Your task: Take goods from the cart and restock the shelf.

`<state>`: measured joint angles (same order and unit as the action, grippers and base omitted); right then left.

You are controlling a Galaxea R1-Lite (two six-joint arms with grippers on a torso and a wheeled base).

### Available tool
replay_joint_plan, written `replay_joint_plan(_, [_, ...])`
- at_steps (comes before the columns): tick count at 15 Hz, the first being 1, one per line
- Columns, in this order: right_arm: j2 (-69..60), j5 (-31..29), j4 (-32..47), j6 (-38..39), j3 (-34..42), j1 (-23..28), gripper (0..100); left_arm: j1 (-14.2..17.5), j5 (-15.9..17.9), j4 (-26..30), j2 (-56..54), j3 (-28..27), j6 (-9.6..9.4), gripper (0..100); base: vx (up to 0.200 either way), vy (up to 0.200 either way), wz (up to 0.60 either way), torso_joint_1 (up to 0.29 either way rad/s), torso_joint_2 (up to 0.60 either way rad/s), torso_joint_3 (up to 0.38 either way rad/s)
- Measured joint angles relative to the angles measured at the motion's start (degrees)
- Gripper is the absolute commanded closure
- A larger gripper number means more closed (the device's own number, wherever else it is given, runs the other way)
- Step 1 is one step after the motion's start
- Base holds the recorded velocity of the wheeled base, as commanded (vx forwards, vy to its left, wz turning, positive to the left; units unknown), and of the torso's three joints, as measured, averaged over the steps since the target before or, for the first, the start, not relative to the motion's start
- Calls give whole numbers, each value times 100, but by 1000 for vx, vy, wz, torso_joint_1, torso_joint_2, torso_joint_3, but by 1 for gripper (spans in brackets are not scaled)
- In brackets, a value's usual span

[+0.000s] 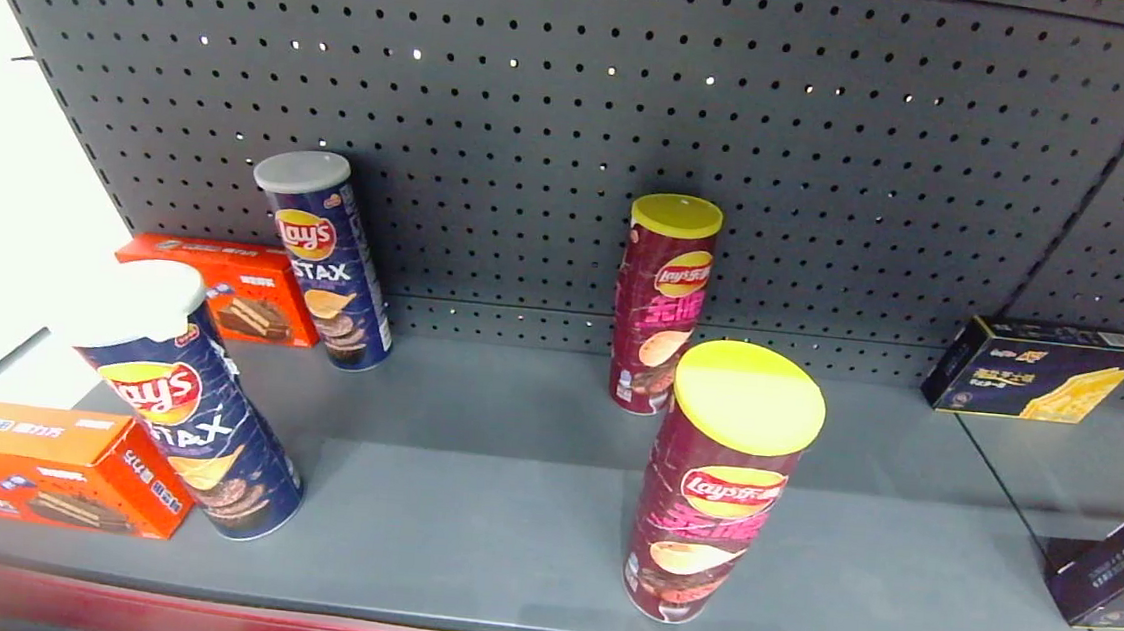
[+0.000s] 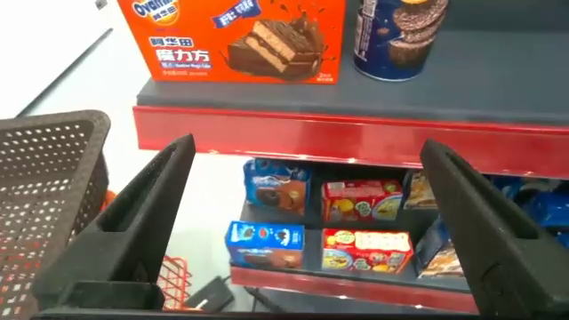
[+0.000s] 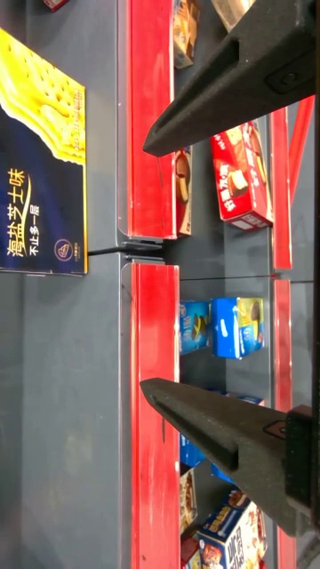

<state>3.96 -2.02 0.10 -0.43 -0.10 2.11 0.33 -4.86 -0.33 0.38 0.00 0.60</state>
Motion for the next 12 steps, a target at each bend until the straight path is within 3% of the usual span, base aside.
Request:
replay_joint_plan(1, [0,2,0,0,0,0,0,-6,29,-5,-9,0,88,0,0,0,0,0,0,0])
replay_joint_plan(7, [0,2,0,2,-1,4,0,-17,-9,-10,-17,0,52,0,0,0,0,0,0,0])
replay_joint_plan(12, [0,55,0,-6,0,0,0,-26,400,-5,-16,0,5,0,0,0,0,0,0,0])
